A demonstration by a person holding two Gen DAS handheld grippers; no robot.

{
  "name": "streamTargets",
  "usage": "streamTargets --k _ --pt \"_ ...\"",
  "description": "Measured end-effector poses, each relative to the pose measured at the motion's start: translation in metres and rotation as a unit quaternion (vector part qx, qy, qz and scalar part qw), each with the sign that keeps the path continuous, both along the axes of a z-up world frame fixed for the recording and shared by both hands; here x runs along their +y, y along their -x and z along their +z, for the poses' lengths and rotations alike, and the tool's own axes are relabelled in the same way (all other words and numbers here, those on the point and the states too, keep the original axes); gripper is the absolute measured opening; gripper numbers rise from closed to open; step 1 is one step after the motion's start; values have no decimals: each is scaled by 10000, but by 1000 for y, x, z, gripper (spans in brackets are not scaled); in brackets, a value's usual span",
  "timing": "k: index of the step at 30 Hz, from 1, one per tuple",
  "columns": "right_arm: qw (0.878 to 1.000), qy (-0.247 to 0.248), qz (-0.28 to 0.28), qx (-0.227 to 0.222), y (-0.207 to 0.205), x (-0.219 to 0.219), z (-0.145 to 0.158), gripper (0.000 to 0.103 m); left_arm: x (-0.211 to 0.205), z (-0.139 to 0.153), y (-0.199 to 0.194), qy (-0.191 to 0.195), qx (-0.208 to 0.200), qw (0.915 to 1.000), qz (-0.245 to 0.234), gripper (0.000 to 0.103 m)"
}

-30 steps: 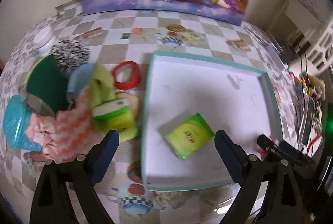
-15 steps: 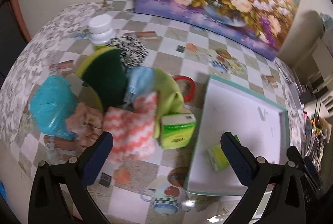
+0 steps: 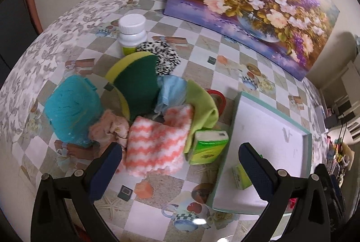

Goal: Organize soft objects
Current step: 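Move both tools back toward the pile of soft items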

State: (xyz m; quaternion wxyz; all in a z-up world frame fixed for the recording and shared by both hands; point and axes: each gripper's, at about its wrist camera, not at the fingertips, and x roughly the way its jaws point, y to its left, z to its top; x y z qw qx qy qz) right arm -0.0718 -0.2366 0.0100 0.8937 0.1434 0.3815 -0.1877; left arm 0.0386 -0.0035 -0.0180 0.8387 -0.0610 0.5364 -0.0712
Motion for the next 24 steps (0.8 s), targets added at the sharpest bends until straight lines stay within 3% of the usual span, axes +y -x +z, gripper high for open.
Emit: streamTargets --k 6,11,17,24 --pt "9994 -185 10 -296 -2 5 12 103 15 -1 -3 -295 26 9995 124 103" --pt "9986 -249 372 -267 -19 29 10 103 39 -4 -9 -241 163 9989 372 103" --pt "9964 71 832 -125 -33 64 3 103 64 -11 -13 -163 370 9967 708 103" --pt "9899 -3 1292 590 -53 93 -26 103 76 -29 -18 -122 717 9934 887 103"
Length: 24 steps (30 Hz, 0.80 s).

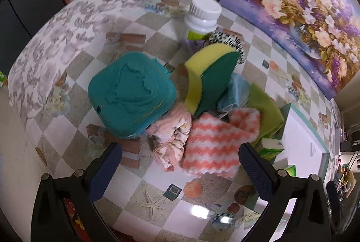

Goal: Organize soft objects
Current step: 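Move both tools back toward the pile of soft items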

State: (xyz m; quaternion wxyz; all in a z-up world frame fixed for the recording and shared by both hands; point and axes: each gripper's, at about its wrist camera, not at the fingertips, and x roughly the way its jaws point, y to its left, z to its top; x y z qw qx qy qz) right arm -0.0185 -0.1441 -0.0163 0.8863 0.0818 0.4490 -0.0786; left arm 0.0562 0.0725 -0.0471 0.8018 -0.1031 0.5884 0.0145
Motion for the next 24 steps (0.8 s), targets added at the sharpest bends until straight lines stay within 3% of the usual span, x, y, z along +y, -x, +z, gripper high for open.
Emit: streamTargets --k 11,19,24 --pt "9971 -224 329 656 -23 8 -31 103 -8 -22 -7 132 282 9995 -108 103" --pt "9965 -449 232 665 -34 -15 -32 103 -31 -28 -14 175 381 9980 -479 103" --pt "9971 -598 351 300 -37 -25 -19 103 -41 -28 -17 225 362 9976 -552 103"
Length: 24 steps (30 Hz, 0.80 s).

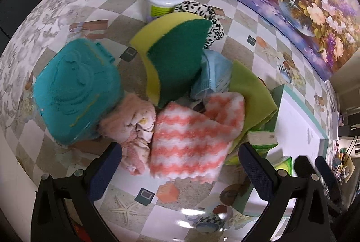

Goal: Organize soft objects
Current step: 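Move both tools back toward the pile of soft items, then grasp the pink-white zigzag towel with the left tool while the right tool grasps the green tissue box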

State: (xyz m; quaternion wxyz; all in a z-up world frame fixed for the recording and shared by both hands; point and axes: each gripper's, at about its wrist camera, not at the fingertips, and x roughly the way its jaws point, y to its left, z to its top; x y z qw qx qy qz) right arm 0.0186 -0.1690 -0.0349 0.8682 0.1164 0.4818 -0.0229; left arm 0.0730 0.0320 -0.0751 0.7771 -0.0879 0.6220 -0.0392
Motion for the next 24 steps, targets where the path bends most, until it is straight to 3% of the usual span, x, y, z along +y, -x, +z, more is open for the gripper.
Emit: streamTargets --k 5,10,18,24 --pt "9997 -239 -55 -41 -2 -7 4 103 -9 3 -1 -127 -124 9998 -113 103" --pt "9999 29 143 4 -10 0 1 103 -16 2 -5 -238 -186 9993 -198 103" --pt "9999 35 -110 77 -8 -16 -13 103 -22 -8 -8 -328 -60 9992 -223 103" --pt "9996 145 -246 77 -5 -19 -18 103 -27 -19 -6 -325 69 9989 -317 90"
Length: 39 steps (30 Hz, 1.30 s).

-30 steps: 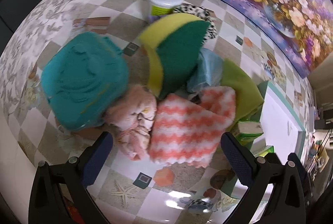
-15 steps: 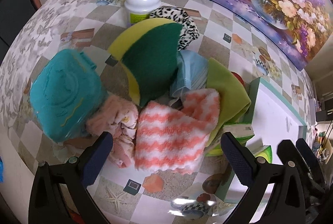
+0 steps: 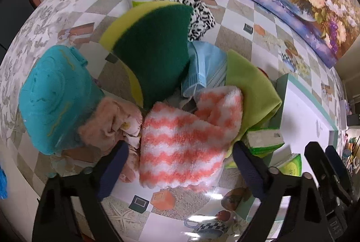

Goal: Organize soft objects
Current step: 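Grasp the pink-white zigzag towel with the left tool while the right tool grasps the green tissue box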

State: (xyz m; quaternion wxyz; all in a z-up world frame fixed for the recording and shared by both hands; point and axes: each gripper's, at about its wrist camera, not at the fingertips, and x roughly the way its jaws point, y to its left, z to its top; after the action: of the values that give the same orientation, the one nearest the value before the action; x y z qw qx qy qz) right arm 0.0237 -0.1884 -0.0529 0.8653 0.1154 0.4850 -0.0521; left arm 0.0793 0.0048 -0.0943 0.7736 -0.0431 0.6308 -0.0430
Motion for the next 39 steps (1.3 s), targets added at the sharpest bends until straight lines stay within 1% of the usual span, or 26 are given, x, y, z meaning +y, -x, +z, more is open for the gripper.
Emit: streamTargets --k 5,6,7,11,13,14,15,16,19,21,24,28,30,34,39 --pt "9999 -77 111 90 2 3 -5 103 -3 -10 -2 64 123 9999 -51 86" --pt "9998 -66 138 123 2 4 -7 103 -4 -11 -2 94 134 9999 -54 81" --pt "9997 -55 172 166 3 6 -9 103 -4 -13 -3 137 145 9998 -73 74" --pt "9993 -34 270 274 2 12 -14 103 -8 -17 -5 160 168 9996 -139 67" --pt "9993 8 271 248 3 13 -14 103 -8 -19 -6 218 189 9995 -134 57" --pt "9994 18 263 234 3 14 -13 103 -6 -20 -6 264 206 9994 -116 55" --pt "9994 21 256 231 3 14 -13 103 -6 -20 -7 309 216 9992 -104 49" --pt "9994 21 255 226 3 14 -13 103 -5 -21 -7 331 221 9992 -104 41" --pt "9994 62 256 202 4 15 -12 103 -4 -19 -8 395 188 9990 -107 27" --pt "9993 98 298 199 4 18 -11 103 -3 -16 -9 425 155 9989 -91 23" --pt "9989 143 397 192 4 23 -11 103 -1 -13 -9 489 141 9987 -27 21" --pt "9984 131 544 107 3 31 -10 102 11 -8 -8 564 139 9982 143 20" --pt "9977 104 666 62 3 37 -9 96 18 -3 -9 595 125 9979 223 20" --pt "9953 128 962 20 0 53 -10 90 29 1 -6 655 119 9970 383 20" --pt "9919 240 1245 61 -4 71 -13 79 39 3 -4 688 132 9962 526 20"
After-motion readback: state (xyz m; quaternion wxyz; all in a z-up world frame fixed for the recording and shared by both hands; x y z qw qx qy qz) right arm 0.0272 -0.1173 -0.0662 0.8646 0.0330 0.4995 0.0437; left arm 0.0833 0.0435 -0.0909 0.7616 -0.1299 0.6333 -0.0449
